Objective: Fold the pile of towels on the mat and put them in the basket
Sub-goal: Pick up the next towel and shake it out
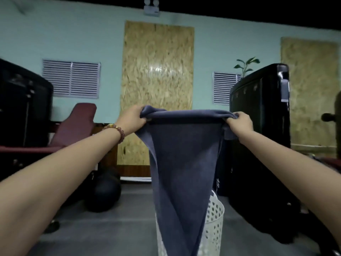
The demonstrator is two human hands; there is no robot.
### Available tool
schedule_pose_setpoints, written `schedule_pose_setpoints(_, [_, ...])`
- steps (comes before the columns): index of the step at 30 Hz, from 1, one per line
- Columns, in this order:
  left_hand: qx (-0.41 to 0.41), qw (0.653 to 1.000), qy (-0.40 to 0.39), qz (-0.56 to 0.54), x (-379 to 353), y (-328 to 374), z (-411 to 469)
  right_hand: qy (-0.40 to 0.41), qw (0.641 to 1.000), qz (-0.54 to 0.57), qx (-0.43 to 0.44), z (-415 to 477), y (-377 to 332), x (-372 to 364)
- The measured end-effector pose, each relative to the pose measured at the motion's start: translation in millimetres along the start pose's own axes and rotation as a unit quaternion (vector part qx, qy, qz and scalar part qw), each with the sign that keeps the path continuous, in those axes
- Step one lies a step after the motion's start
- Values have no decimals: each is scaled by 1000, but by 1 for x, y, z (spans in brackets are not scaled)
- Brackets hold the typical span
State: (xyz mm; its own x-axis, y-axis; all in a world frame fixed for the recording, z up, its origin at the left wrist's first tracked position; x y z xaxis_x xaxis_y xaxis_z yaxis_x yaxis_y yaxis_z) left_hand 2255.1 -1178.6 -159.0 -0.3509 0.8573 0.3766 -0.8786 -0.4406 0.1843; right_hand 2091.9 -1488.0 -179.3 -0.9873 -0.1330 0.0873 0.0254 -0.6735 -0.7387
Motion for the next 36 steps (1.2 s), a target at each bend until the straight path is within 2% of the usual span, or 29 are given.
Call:
schedule_pose_setpoints(2, [23, 997, 72, -24, 15, 3, 18, -3, 998, 32, -49, 7, -18, 0])
schedule_pose_setpoints(4, [79, 989, 98, -71, 17, 2, 29, -81, 982, 106, -137, 3, -26, -16])
schedule_pose_setpoints(6, [157, 966, 98, -179, 8, 2, 35, -161, 934, 218, -235, -5, -31, -34])
schedule_pose_setpoints(7, [197, 945, 98, -243, 2, 2, 38, -173, 911, 271, -258, -4, -35, -38])
schedule_pose_setpoints(9, [253, 898, 102, -345, -9, 6, 43, -161, 888, 337, -267, 9, -40, -40])
schedule_pose_setpoints(11, [284, 858, 92, -417, -19, 13, 47, -131, 885, 360, -264, 21, -41, -36])
schedule_pose_setpoints(14, [280, 833, 66, -472, -27, 25, 54, -115, 897, 339, -260, 31, -37, -27])
schedule_pose_setpoints(16, [261, 845, 47, -464, -30, 29, 59, -107, 913, 300, -254, 36, -32, -19])
schedule_pose_setpoints(19, [193, 905, 61, -374, -23, 23, 64, -74, 941, 227, -240, 50, -16, -9])
schedule_pose_setpoints(22, [153, 940, 29, -303, -26, 15, 62, -89, 946, 206, -233, 49, 1, -15])
schedule_pose_setpoints(26, [167, 952, 12, -255, -46, 1, 54, -99, 953, 194, -208, 41, 19, -36])
schedule_pose_setpoints(29, [169, 953, 49, -246, -46, -10, 59, -114, 961, 209, -138, 48, 16, -49])
schedule_pose_setpoints(36, [120, 962, 53, -240, -39, -2, 63, -79, 978, 192, 30, 46, -12, -20])
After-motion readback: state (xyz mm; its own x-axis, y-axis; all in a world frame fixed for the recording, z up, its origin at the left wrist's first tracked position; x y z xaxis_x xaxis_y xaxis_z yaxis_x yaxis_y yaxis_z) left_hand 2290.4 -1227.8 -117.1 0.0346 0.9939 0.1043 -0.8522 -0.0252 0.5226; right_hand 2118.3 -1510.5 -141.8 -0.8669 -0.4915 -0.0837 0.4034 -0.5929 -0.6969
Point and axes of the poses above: each hand's wrist, its own z-axis towards the middle knuckle, its own x-axis out of the back of the hand, y = z × x, the point moved 8 cm from there along z, towards the middle knuckle, and after that the axes turned 8 degrees about y, right-handed, at the moved point
